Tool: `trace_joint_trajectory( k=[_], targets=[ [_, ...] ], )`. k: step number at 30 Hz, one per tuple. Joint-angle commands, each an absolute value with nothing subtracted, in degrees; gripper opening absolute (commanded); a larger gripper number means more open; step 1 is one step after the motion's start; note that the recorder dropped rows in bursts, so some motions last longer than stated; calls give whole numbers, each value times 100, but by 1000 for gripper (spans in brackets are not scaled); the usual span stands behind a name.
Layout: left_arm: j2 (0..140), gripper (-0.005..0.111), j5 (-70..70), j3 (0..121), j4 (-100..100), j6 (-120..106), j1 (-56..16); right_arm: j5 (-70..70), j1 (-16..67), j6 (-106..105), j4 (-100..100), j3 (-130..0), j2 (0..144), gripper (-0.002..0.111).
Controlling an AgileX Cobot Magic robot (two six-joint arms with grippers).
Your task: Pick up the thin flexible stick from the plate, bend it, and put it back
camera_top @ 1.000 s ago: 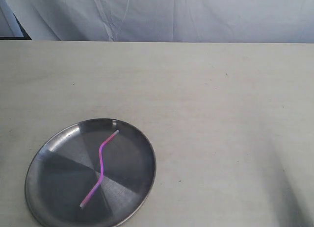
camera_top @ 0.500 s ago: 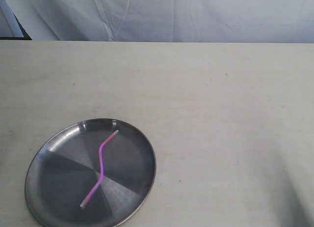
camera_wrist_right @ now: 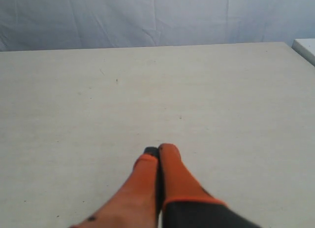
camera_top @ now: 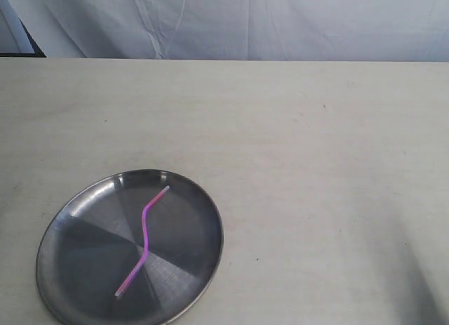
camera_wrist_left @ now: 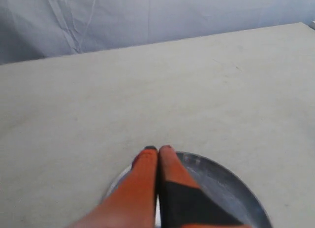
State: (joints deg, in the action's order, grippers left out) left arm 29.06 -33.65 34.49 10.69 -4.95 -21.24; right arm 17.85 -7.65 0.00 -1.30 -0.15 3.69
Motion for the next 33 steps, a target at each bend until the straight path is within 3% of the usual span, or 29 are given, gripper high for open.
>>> trace_joint_trajectory(
  k=[1,6,11,33],
  targets=[
    [2262,0,-2688,2806,231,-512,-1803,1728,-793,0,-135,0,345,-1],
    [1103,0,-1330,854,779,-488,-796,1728,-793,0,-135,0,345,-1],
    [489,0,-1293,173,924,-474,-550,1728,-793,0,-135,0,345,-1],
    [0,0,-1291,0,192,-490,-550,1728,-793,0,-135,0,345,-1]
  ],
)
